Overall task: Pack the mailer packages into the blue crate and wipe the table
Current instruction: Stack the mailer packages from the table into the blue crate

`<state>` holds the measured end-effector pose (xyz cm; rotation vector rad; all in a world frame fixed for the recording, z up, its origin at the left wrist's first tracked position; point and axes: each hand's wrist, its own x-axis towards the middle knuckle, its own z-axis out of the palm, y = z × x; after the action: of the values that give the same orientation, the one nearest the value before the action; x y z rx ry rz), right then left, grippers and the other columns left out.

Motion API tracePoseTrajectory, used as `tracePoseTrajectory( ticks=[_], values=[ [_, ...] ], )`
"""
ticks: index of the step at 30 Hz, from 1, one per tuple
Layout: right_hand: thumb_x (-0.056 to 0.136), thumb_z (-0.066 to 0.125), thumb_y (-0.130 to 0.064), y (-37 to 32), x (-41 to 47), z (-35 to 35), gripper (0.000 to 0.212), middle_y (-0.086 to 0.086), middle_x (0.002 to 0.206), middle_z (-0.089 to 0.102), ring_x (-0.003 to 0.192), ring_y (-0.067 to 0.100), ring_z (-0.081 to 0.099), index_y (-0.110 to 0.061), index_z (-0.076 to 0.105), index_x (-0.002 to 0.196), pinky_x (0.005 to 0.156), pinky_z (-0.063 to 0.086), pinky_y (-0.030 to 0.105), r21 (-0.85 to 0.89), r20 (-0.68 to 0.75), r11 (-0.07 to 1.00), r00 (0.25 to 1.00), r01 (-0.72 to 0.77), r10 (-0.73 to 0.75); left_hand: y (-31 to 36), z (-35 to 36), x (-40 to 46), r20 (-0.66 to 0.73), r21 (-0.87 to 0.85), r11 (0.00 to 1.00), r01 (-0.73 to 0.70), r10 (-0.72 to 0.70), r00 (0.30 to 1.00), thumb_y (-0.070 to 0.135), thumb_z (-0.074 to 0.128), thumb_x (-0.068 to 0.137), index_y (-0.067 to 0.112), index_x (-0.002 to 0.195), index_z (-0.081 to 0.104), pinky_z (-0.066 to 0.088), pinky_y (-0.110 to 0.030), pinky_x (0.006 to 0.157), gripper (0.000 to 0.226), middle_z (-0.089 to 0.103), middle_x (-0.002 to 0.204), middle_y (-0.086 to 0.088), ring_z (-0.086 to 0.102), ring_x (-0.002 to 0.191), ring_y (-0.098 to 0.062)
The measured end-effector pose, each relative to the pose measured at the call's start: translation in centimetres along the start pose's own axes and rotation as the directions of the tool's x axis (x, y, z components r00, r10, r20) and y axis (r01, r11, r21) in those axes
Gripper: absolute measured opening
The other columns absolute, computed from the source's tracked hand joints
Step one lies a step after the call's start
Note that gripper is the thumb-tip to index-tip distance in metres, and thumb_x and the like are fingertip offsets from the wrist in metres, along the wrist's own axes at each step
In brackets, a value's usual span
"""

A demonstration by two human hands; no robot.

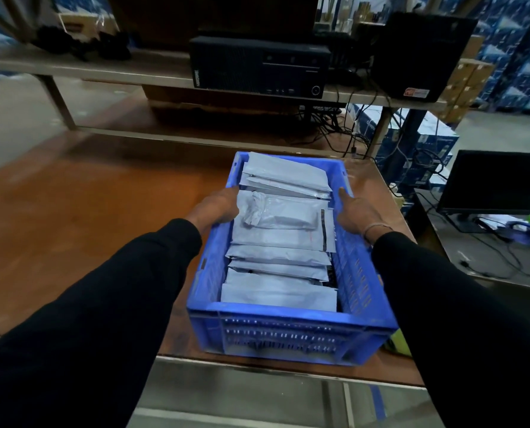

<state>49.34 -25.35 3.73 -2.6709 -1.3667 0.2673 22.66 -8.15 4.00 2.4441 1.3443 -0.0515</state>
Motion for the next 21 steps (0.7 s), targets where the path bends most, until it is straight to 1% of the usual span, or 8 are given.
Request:
tracePoseTrajectory(
  ticks=[3,6,10,12,14,15,18,21],
  values=[
    [0.100,0.044,-0.023,0.0,-0.5,-0.6,0.073,0.031,0.139,0.050,0.121,0.043,0.055,-0.020,0.005,0.161,0.096,0.045,0.038,0.038,0.018,0.999,1.000,0.005,-0.006,-0.2,-0.4,-0.9,-0.009,-0.095,0.995,-0.006,0.005,1.000,0.012,0.044,0.103,0.026,0.163,0.023,0.049,-0.048,0.105,0.065,0.033,0.163,-0.012,0.049,0.135,-0.037],
    [0.099,0.048,-0.024,-0.5,-1.5,-1.6,0.075,0.031,0.141,0.049,0.123,0.043,0.053,-0.017,0.008,0.161,0.098,0.043,0.039,0.063,0.019,0.998,0.999,0.024,-0.025,-0.4,-1.0,-2.0,-0.047,-0.174,0.985,-0.024,0.016,0.999,0.006,0.042,0.102,0.023,0.162,0.026,0.047,-0.043,0.106,0.064,0.032,0.164,-0.013,0.045,0.140,-0.037],
    [0.098,0.047,-0.020,-1.2,-3.5,-2.7,0.069,0.030,0.137,0.053,0.119,0.043,0.056,-0.015,0.015,0.160,0.096,0.046,0.041,0.083,-0.016,0.996,0.999,0.045,-0.044,-0.4,-2.2,-4.2,-0.123,-0.238,0.970,-0.056,0.027,0.992,0.001,0.041,0.101,0.018,0.157,0.037,0.049,-0.039,0.086,0.059,0.047,0.152,-0.019,0.056,0.125,-0.041],
    [0.100,0.045,-0.019,-1.7,-5.0,-3.2,0.067,0.028,0.139,0.052,0.121,0.042,0.055,-0.015,0.016,0.160,0.099,0.045,0.041,0.080,-0.038,0.996,0.999,0.031,-0.028,-0.5,-2.6,-5.6,-0.138,-0.248,0.967,-0.059,0.025,0.990,-0.001,0.041,0.101,0.018,0.158,0.037,0.050,-0.040,0.076,0.060,0.052,0.147,-0.022,0.059,0.119,-0.044],
    [0.101,0.044,-0.019,-2.2,-6.9,-3.8,0.062,0.025,0.143,0.050,0.126,0.041,0.052,-0.016,0.022,0.158,0.101,0.042,0.041,0.073,-0.070,0.997,0.998,0.007,-0.002,-0.8,-2.9,-6.7,-0.160,-0.265,0.962,-0.070,0.028,0.987,0.000,0.041,0.101,0.021,0.160,0.034,0.052,-0.041,0.073,0.062,0.053,0.146,-0.020,0.063,0.110,-0.041],
    [0.101,0.045,-0.019,-2.4,-7.8,-4.1,0.059,0.025,0.142,0.051,0.126,0.040,0.052,-0.015,0.027,0.157,0.101,0.043,0.041,0.093,-0.089,0.996,0.996,-0.008,0.016,-1.1,-2.9,-7.2,-0.172,-0.279,0.957,-0.084,0.037,0.984,0.000,0.041,0.101,0.022,0.160,0.034,0.052,-0.037,0.067,0.063,0.052,0.147,-0.019,0.063,0.105,-0.037],
    [0.099,0.048,-0.018,-2.7,-9.9,-4.3,0.058,0.025,0.139,0.053,0.125,0.040,0.054,-0.012,0.032,0.154,0.101,0.044,0.040,0.130,-0.148,0.991,0.988,-0.014,0.033,-1.4,-3.1,-9.0,-0.182,-0.312,0.942,-0.124,0.069,0.981,-0.001,0.042,0.099,0.021,0.159,0.036,0.046,-0.031,0.075,0.063,0.050,0.151,-0.016,0.062,0.114,-0.034],
    [0.094,0.049,-0.017,-3.0,-12.6,-4.6,0.069,0.024,0.149,0.044,0.131,0.041,0.048,-0.013,0.023,0.158,0.107,0.043,0.042,0.120,-0.139,0.993,0.990,-0.010,0.027,-1.4,-3.5,-11.4,-0.207,-0.325,0.931,-0.169,0.104,0.973,-0.003,0.044,0.098,0.018,0.156,0.041,0.044,-0.031,0.073,0.061,0.053,0.146,-0.017,0.062,0.111,-0.034]
  ],
)
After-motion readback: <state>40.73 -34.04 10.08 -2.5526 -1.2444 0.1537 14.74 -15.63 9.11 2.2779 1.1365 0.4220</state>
